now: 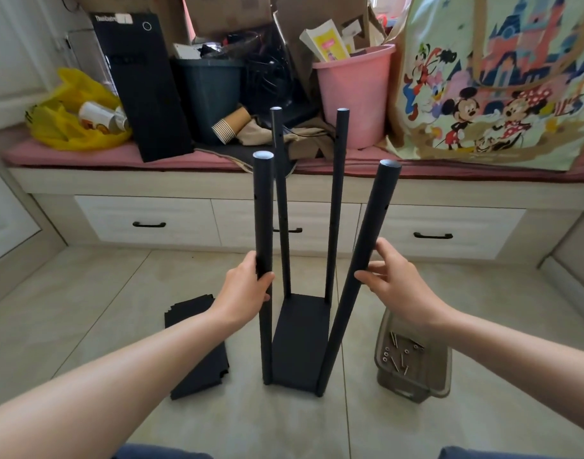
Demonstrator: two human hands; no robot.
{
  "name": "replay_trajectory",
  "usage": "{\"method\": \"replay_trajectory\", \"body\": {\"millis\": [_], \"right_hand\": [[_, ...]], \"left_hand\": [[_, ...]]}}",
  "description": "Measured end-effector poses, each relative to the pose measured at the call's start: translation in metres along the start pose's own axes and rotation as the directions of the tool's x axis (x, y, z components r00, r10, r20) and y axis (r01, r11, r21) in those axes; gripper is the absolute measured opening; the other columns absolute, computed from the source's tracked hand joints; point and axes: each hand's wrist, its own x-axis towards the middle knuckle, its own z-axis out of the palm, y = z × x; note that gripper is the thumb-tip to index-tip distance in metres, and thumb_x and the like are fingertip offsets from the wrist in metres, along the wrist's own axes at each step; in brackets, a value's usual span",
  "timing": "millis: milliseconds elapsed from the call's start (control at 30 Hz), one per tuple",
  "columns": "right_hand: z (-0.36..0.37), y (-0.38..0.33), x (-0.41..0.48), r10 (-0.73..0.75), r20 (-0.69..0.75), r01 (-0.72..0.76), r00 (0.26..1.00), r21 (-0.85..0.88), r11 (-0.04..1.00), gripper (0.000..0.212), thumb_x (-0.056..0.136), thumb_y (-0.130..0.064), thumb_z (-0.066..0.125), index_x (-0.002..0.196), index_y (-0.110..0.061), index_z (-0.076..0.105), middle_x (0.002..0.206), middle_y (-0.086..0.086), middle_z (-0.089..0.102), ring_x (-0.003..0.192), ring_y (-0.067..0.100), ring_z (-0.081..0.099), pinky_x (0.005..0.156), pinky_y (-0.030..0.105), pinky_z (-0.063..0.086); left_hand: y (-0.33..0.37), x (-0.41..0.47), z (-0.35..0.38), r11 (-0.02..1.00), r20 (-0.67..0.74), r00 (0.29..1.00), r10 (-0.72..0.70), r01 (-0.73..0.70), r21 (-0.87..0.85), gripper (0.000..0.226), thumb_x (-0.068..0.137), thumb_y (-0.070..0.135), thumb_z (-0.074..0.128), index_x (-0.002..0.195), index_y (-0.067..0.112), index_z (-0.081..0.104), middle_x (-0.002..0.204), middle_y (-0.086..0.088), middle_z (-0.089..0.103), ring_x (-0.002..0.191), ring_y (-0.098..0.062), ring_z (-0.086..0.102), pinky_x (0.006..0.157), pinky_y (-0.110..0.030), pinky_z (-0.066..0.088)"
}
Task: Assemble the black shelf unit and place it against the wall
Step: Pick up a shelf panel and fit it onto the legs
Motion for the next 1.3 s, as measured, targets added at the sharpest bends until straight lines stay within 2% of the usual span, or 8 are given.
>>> {"method": "replay_trajectory", "body": {"millis": [167,300,467,633,767,1000,1200,1300], "right_hand": [[-0.001,-0.008,-0.001,-0.052,-0.002,0.052,0.999,0.042,0.998,0.031,0.092,-0.013,0.068,0.118,-0.024,0.053,0.096,0.000,0.075,0.097,0.011,0.070,0.095,0.041,0.054],[0.002,-0.022,-0.005,-0.106,0.044,0.099,0.993,0.140,0.985,0.030,0.089,-0.013,0.072,0.111,-0.026,0.057,0.090,-0.002,0.077,0.091,0.008,0.072,0.093,0.038,0.055],[0.012,-0.036,-0.012,-0.137,0.093,0.120,0.986,0.172,0.978,0.032,0.087,-0.017,0.074,0.111,-0.029,0.057,0.095,-0.006,0.077,0.091,0.006,0.072,0.092,0.033,0.055],[0.028,-0.046,-0.016,-0.188,0.171,0.168,0.967,0.123,0.978,0.045,0.086,-0.017,0.075,0.120,-0.034,0.053,0.113,-0.012,0.070,0.100,0.000,0.068,0.091,0.023,0.055],[0.038,-0.049,-0.008,-0.175,0.153,0.156,0.973,0.129,0.979,0.035,0.086,-0.019,0.075,0.115,-0.023,0.057,0.105,-0.010,0.072,0.099,0.001,0.068,0.091,0.026,0.056],[0.055,-0.049,-0.003,-0.153,0.204,0.130,0.967,0.123,0.984,0.027,0.087,-0.021,0.074,0.108,-0.024,0.057,0.102,-0.008,0.073,0.096,0.001,0.069,0.085,0.022,0.056],[0.068,-0.046,-0.004,-0.155,0.235,0.133,0.959,0.108,0.985,0.024,0.088,-0.022,0.074,0.105,-0.025,0.058,0.102,-0.003,0.074,0.091,0.006,0.071,0.085,0.027,0.058],[0.067,-0.047,-0.003,-0.146,0.232,0.123,0.962,0.114,0.986,0.024,0.087,-0.023,0.074,0.106,-0.023,0.059,0.102,-0.003,0.074,0.090,0.006,0.071,0.082,0.021,0.057]], "left_hand": [[0.002,0.016,-0.006,0.999,-0.042,0.999,0.031,-0.030,0.023,0.022,0.105,0.019,0.051,0.127,0.020,0.051,0.116,0.005,0.055,0.080,-0.012,0.064,0.059,-0.015,0.049],[0.000,0.030,-0.012,0.998,-0.069,0.996,0.047,-0.044,0.044,0.029,0.103,0.018,0.055,0.132,0.019,0.051,0.122,0.002,0.057,0.082,-0.013,0.064,0.067,-0.017,0.047],[-0.002,0.038,-0.017,0.996,-0.074,0.995,0.069,-0.065,0.059,0.035,0.102,0.016,0.057,0.136,0.019,0.050,0.121,0.001,0.059,0.093,-0.020,0.062,0.085,-0.033,0.054],[0.001,0.046,-0.015,0.995,-0.084,0.993,0.080,-0.074,0.064,0.032,0.102,0.012,0.055,0.134,0.017,0.052,0.121,0.001,0.059,0.091,-0.014,0.063,0.076,-0.021,0.049],[0.002,0.053,-0.014,0.999,-0.112,0.993,0.032,-0.027,0.042,0.035,0.103,0.011,0.053,0.137,0.012,0.051,0.127,-0.005,0.059,0.108,-0.024,0.062,0.093,-0.035,0.052],[-0.003,0.056,-0.022,0.998,-0.111,0.994,-0.011,0.017,0.060,0.031,0.101,0.008,0.056,0.132,0.009,0.055,0.123,-0.008,0.065,0.111,-0.029,0.063,0.099,-0.047,0.054],[-0.010,0.052,-0.025,0.995,-0.131,0.991,-0.009,0.021,0.093,0.023,0.101,0.005,0.054,0.123,0.003,0.059,0.110,-0.006,0.064,0.100,-0.023,0.061,0.089,-0.036,0.051],[-0.012,0.050,-0.028,0.997,-0.114,0.993,-0.005,0.013,0.070,0.029,0.100,0.007,0.057,0.129,0.007,0.057,0.121,-0.008,0.066,0.099,-0.020,0.065,0.096,-0.044,0.055]]}}
